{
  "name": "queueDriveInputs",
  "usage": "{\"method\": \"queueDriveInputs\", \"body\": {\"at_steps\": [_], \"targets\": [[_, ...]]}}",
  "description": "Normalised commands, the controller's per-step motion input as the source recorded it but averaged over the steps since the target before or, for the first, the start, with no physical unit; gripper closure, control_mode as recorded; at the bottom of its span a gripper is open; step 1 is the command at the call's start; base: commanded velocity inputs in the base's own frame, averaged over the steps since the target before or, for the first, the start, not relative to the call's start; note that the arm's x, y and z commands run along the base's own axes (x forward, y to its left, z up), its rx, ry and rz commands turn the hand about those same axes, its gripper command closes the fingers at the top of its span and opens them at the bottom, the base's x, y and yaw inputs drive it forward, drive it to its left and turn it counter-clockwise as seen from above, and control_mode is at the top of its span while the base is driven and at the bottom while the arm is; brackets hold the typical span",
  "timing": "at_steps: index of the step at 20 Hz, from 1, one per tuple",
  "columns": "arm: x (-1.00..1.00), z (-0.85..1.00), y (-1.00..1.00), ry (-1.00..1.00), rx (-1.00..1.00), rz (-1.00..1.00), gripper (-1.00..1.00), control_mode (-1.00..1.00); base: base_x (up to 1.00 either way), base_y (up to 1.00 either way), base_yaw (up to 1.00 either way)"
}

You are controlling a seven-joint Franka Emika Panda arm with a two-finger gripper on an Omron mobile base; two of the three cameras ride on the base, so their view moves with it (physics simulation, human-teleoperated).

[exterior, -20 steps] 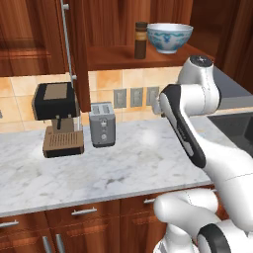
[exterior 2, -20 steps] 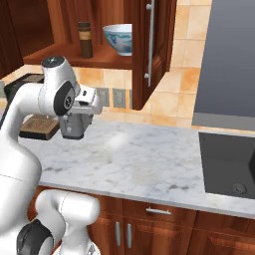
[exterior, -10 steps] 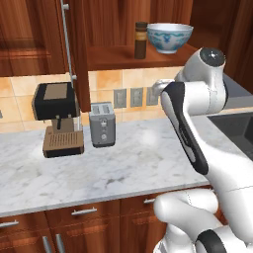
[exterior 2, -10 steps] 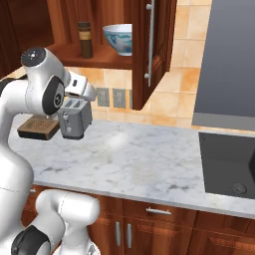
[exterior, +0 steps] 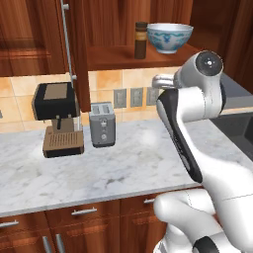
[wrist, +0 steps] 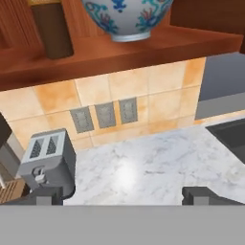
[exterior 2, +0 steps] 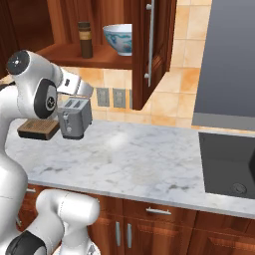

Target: Take the cinnamon bottle from the cabinet and place it on the dining table, next to the plate with the cupcake. Then take the chocolate from the dining counter and place it on the cupcake plate.

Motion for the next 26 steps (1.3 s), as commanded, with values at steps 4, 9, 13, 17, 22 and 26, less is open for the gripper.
{"method": "queueDriveInputs", "body": {"at_steps": [4, 9, 13, 17, 22, 26], "targets": [[0.0, 0.01, 0.01, -0.16, 0.0, -0.08, -1.0, -1.0, 0.0, 0.0, 0.0], [0.0, 0.0, 0.15, -0.14, -0.01, -0.04, -1.0, -1.0, 0.0, 0.0, 0.0], [-0.21, 0.32, 0.16, 0.04, 0.05, 0.0, -1.0, -1.0, 0.0, 0.0, 0.0], [-0.71, 0.6, 0.31, 0.0, 0.06, 0.0, -1.0, -1.0, 0.0, 0.0, 0.0], [-0.57, 0.77, 0.17, 0.0, 0.12, 0.0, -1.0, -1.0, 0.0, 0.0, 0.0], [0.07, 0.93, -0.01, 0.09, 0.08, 0.0, -1.0, -1.0, 0.0, 0.0, 0.0]]}}
